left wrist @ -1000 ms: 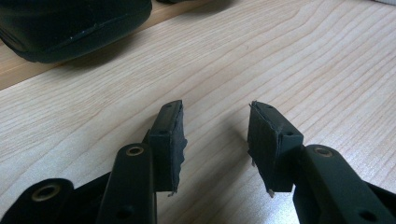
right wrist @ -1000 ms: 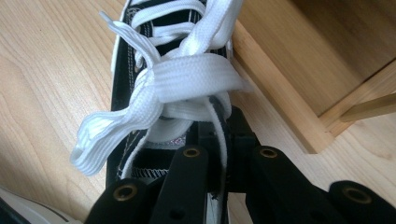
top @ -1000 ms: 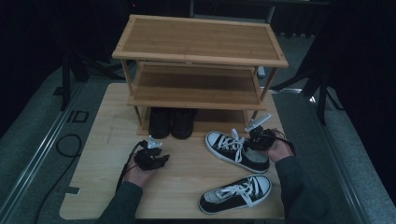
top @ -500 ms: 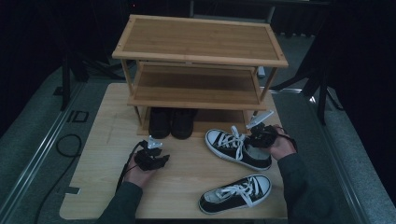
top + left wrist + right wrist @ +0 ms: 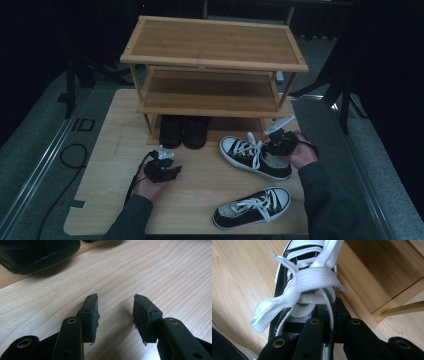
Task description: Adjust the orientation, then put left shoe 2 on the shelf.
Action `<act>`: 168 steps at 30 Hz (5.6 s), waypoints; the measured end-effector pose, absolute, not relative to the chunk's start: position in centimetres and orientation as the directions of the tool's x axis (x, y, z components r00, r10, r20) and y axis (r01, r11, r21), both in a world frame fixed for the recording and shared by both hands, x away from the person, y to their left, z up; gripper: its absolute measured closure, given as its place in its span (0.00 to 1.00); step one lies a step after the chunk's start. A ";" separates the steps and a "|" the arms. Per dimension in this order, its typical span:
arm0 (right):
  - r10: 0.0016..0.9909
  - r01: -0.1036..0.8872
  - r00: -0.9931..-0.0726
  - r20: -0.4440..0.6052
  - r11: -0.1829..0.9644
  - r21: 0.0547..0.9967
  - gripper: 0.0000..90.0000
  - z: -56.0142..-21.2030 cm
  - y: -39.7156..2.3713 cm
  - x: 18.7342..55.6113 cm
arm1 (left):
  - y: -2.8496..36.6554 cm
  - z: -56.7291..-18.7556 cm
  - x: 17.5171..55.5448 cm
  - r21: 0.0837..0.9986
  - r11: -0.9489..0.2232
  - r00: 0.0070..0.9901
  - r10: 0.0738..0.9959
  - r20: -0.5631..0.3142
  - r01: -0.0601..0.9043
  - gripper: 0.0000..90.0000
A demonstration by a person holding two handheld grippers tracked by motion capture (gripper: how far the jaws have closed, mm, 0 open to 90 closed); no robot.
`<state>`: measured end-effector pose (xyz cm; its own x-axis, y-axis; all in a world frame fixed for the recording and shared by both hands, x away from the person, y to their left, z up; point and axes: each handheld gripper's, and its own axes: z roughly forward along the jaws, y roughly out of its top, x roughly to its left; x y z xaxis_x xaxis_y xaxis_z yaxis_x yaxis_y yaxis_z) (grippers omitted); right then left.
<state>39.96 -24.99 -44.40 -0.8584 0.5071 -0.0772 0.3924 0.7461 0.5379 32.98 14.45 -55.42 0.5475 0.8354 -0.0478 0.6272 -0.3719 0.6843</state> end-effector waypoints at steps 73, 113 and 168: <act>0.368 0.263 -0.929 -0.035 0.724 0.638 0.98 -37.6 -21.8 39.1 | 14.2 -55.5 32.9 0.688 -0.373 0.550 0.834 -0.045 0.623 0.60; 0.350 0.215 -0.935 -0.050 0.676 0.705 0.98 -32.5 -20.5 39.4 | 14.2 -55.5 32.9 0.691 -0.367 0.550 0.834 -0.053 0.623 0.60; 0.702 0.348 -0.708 -0.073 0.437 0.830 0.98 -32.7 -18.1 42.9 | 14.1 -55.5 32.9 0.688 -0.376 0.553 0.832 -0.045 0.620 0.60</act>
